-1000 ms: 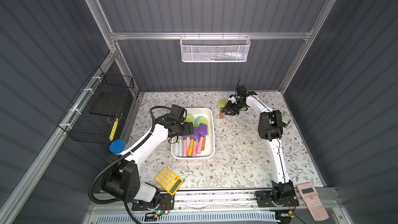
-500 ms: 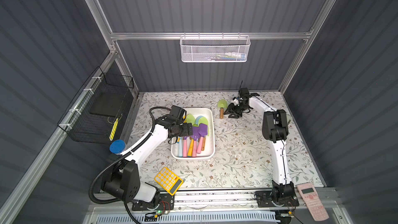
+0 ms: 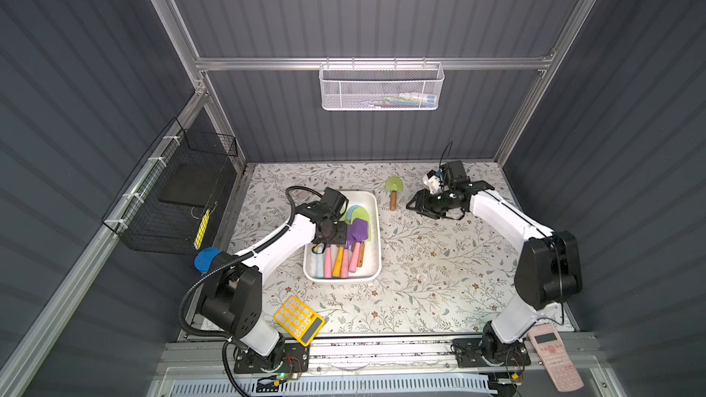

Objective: Take the shovel out of the storage box
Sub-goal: Place the shovel at the center of the board, then pick up the shovel from the storage box.

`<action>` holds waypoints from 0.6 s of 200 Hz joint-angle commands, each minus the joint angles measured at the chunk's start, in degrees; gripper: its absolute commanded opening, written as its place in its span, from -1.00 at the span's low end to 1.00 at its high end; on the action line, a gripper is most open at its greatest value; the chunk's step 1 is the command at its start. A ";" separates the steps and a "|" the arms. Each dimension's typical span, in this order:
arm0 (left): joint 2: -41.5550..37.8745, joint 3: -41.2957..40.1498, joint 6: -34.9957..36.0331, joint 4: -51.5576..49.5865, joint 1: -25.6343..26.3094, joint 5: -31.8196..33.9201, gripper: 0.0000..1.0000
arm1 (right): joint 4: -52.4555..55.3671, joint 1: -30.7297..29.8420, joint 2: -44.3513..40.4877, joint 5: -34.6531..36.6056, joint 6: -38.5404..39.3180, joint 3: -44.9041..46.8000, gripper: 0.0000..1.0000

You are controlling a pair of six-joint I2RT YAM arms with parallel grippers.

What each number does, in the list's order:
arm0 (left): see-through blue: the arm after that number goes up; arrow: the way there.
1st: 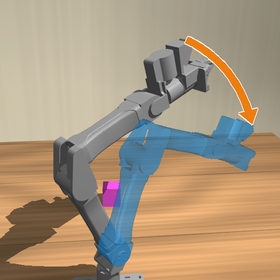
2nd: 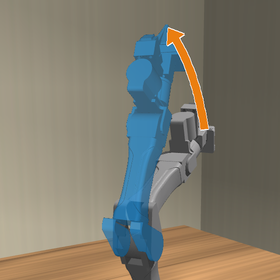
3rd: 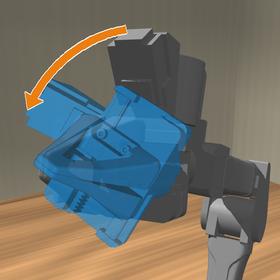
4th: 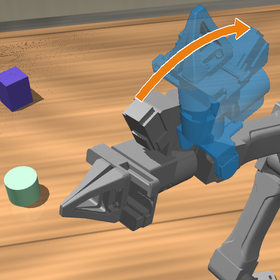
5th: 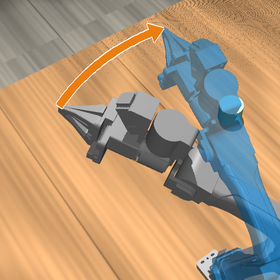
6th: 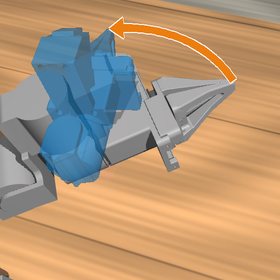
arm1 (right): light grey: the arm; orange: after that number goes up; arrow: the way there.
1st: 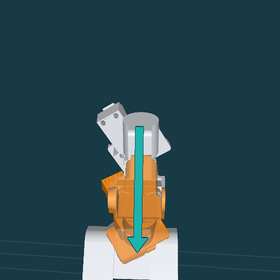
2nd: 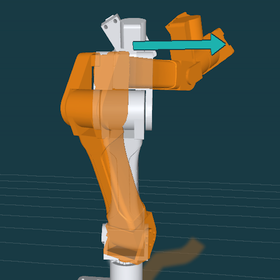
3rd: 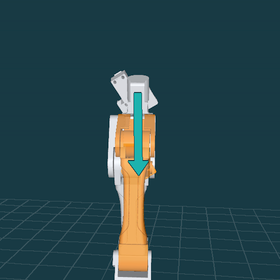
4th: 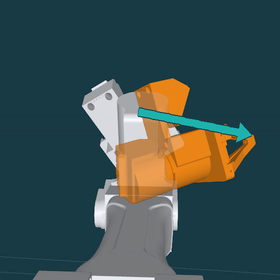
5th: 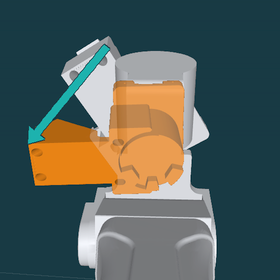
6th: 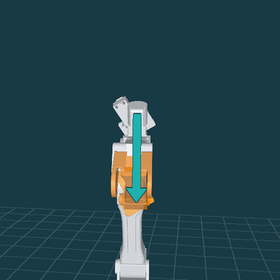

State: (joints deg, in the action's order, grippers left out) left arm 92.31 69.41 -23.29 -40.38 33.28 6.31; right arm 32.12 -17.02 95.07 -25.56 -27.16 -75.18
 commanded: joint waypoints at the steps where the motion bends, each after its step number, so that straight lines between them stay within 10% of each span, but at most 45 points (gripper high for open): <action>1: 2.95 2.06 -2.36 -1.27 2.43 1.16 0.17 | -0.08 -3.92 -5.33 9.55 -0.61 4.40 0.03; 120: 13.30 7.68 -3.85 1.25 6.71 -1.83 -0.07 | 0.57 -5.79 -24.72 10.18 -3.95 19.94 0.02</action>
State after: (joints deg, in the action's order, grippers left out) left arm 104.84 75.35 -26.15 -38.48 39.72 5.37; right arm 31.77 -22.81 71.33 -16.01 -30.76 -56.84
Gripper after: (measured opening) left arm 0.471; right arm 0.511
